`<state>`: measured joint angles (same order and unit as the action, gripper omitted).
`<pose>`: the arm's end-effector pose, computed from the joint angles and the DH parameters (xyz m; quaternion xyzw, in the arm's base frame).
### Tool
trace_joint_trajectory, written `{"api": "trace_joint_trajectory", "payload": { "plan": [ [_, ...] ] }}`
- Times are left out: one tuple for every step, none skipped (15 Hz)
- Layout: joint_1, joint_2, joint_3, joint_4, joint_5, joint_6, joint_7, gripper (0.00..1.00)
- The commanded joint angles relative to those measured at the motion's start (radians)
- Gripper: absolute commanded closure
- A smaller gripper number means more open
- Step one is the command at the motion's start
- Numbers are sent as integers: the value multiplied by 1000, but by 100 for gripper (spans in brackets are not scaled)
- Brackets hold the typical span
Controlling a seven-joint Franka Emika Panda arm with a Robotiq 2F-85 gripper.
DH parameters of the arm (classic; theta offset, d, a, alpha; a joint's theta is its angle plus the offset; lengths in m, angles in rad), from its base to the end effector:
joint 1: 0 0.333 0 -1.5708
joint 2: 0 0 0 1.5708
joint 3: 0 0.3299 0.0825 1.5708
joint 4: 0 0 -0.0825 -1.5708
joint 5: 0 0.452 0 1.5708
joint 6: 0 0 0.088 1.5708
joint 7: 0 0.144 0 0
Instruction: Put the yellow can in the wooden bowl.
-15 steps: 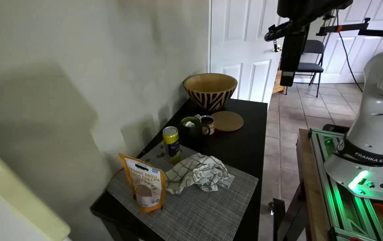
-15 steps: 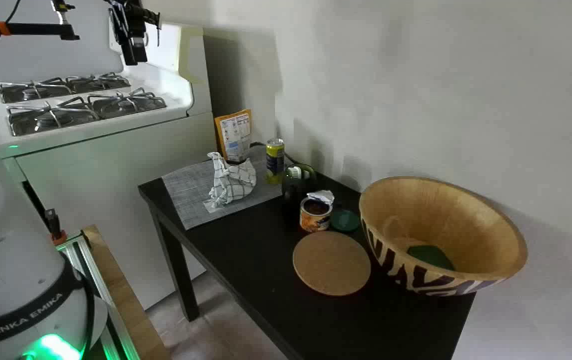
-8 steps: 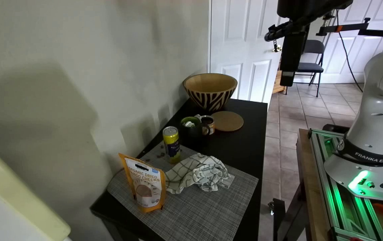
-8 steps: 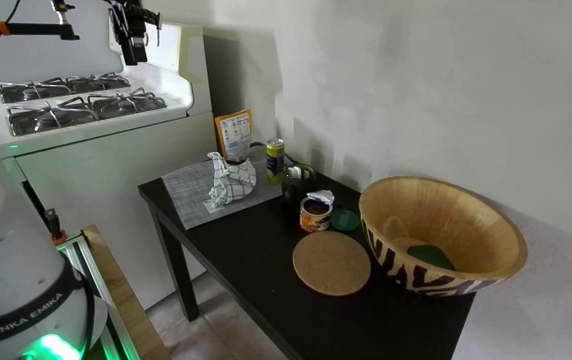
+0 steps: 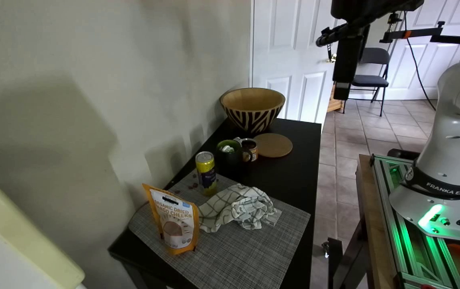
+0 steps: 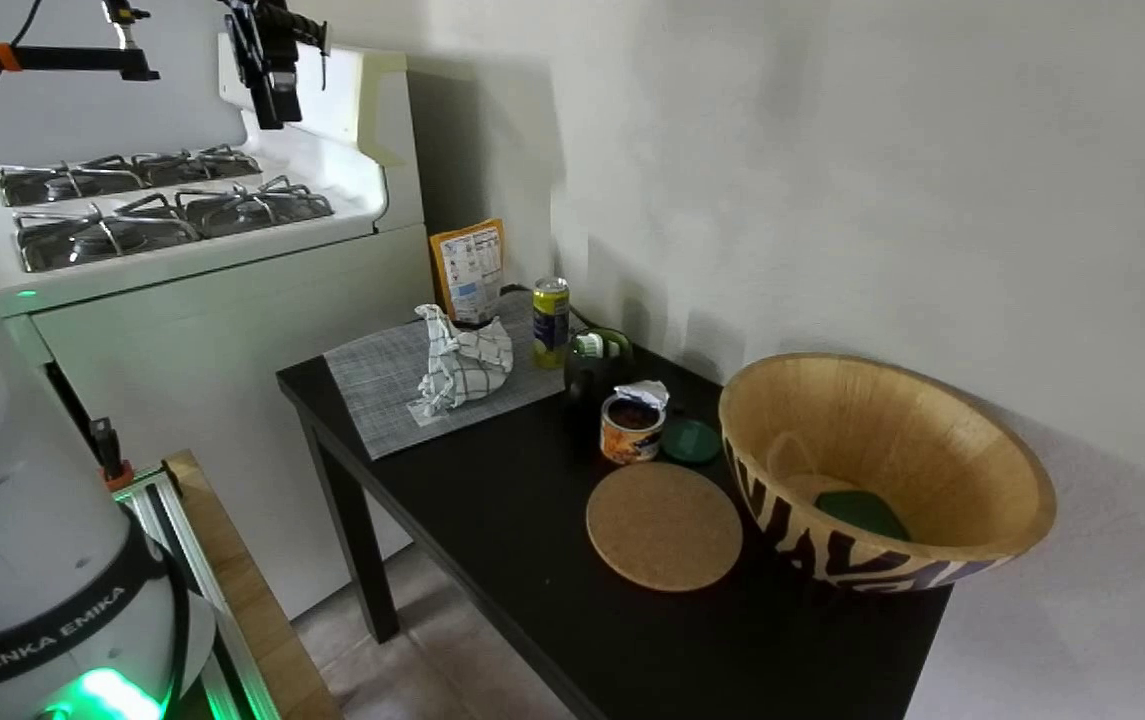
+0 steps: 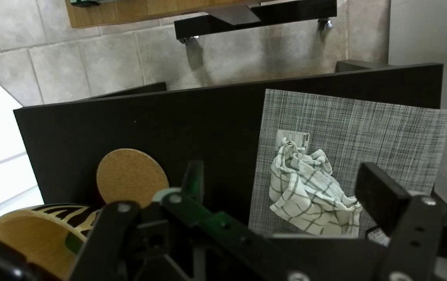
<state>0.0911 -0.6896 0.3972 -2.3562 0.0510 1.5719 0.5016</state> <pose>0.3412 0.2016 0.5047 0.9912 -0.0584 -0.0165 0.1175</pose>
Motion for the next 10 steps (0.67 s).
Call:
{"api": "trace_joint_trajectory", "payload": {
  "plan": [
    [-24,-3,-46,-1,-50,22,0,0],
    [-30,5,-66,4,-64,34,-18,0],
    [-40,16,-77,9,-83,46,-19,0],
    [-42,31,-97,15,-87,69,-40,0],
    [-41,42,-114,15,-86,99,-60,0],
    [-34,59,-141,18,-68,140,-95,0],
    [-30,85,-166,30,-51,183,-129,0],
    [-26,108,-188,35,-32,231,-162,0],
    [-25,139,-203,46,-17,270,-188,0],
    [-24,184,-221,59,1,309,-216,0]
  ]
}}
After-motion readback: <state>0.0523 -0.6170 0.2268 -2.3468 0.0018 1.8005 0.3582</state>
